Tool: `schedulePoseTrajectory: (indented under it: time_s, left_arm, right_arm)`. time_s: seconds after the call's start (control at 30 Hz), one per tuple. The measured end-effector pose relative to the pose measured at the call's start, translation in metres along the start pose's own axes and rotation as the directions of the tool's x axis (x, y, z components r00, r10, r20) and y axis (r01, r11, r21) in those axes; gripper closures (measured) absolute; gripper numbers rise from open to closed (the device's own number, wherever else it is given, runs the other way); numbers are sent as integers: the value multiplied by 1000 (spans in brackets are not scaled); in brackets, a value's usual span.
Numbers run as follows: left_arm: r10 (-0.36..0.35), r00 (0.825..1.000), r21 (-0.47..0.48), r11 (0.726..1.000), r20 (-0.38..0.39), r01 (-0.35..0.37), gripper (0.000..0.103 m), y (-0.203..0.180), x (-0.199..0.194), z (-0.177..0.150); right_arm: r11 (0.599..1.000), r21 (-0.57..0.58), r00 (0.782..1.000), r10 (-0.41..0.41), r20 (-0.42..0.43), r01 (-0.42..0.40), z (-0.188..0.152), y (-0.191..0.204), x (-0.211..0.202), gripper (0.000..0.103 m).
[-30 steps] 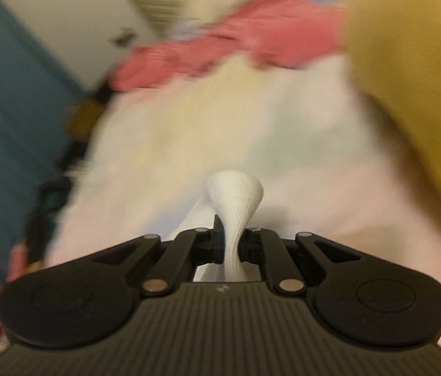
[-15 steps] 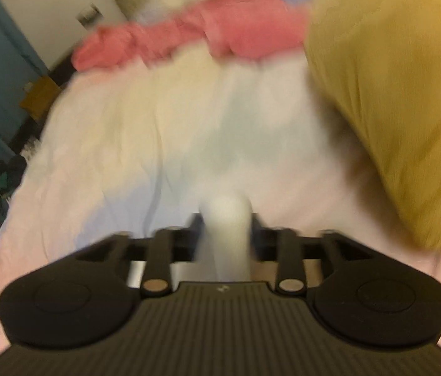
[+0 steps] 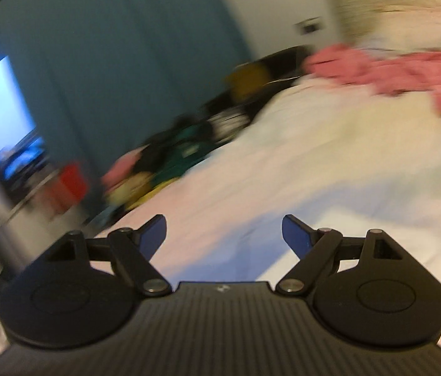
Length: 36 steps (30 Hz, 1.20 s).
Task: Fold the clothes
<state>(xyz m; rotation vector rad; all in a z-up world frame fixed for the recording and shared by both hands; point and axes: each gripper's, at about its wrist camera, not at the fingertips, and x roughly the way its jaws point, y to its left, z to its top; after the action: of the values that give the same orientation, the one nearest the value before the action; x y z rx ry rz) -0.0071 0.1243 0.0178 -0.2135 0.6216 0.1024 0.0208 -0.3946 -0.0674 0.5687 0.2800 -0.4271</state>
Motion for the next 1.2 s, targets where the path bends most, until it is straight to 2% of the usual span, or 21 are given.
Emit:
schedulePoseTrajectory:
  time_s: [0.13, 0.27, 0.4, 0.53, 0.67, 0.7, 0.77, 0.83, 0.9, 0.97, 1.0, 1.1, 1.2]
  left_arm:
    - [-60, 997, 117, 991, -40, 64, 6, -73, 58, 4]
    - [-62, 997, 237, 969, -40, 70, 6, -146, 126, 7]
    - [18, 1000, 327, 945, 3, -18, 4, -203, 189, 6]
    - [53, 998, 433, 899, 34, -62, 6, -249, 260, 4]
    - [107, 994, 483, 869, 26, -106, 8, -276, 322, -2]
    - [126, 992, 491, 863, 16, -118, 12, -280, 337, -4]
    - [169, 986, 483, 863, -3, -147, 15, -282, 359, -5]
    - [183, 983, 450, 876, 25, -174, 28, -282, 368, -4]
    - [186, 982, 426, 886, 32, -182, 59, -282, 373, 0]
    - [157, 987, 401, 904, 16, -150, 82, -279, 369, 7]
    - [146, 989, 389, 911, 4, -136, 89, -278, 366, 13]
    - [96, 995, 315, 945, -6, -89, 92, -276, 349, 38]
    - [-4, 1000, 272, 962, 12, 1, 92, -289, 316, 62]
  right_arm:
    - [994, -41, 991, 98, -87, -102, -16, 24, 4, 20]
    - [989, -64, 986, 123, -112, -131, -17, 27, 10, 20]
    - [993, -23, 984, 109, -143, -114, -22, 26, 26, 20]
    - [993, 52, 975, 115, -188, -107, -31, 27, 44, 20]
    - [993, 75, 967, 109, -228, -94, -41, 27, 72, 20]
    - [993, 80, 965, 107, -239, -90, -43, 27, 79, 20]
    - [993, 87, 961, 98, -258, -78, -48, 26, 90, 20]
    - [993, 97, 957, 89, -275, -65, -52, 24, 100, 20]
    - [992, 112, 954, 82, -289, -51, -55, 21, 107, 20]
    - [991, 127, 951, 76, -298, -39, -56, 18, 113, 20]
    - [991, 129, 953, 75, -295, -38, -55, 19, 112, 20]
    - [991, 126, 959, 76, -274, -42, -52, 21, 108, 20]
    - [992, 120, 969, 75, -235, -48, -49, 20, 99, 20]
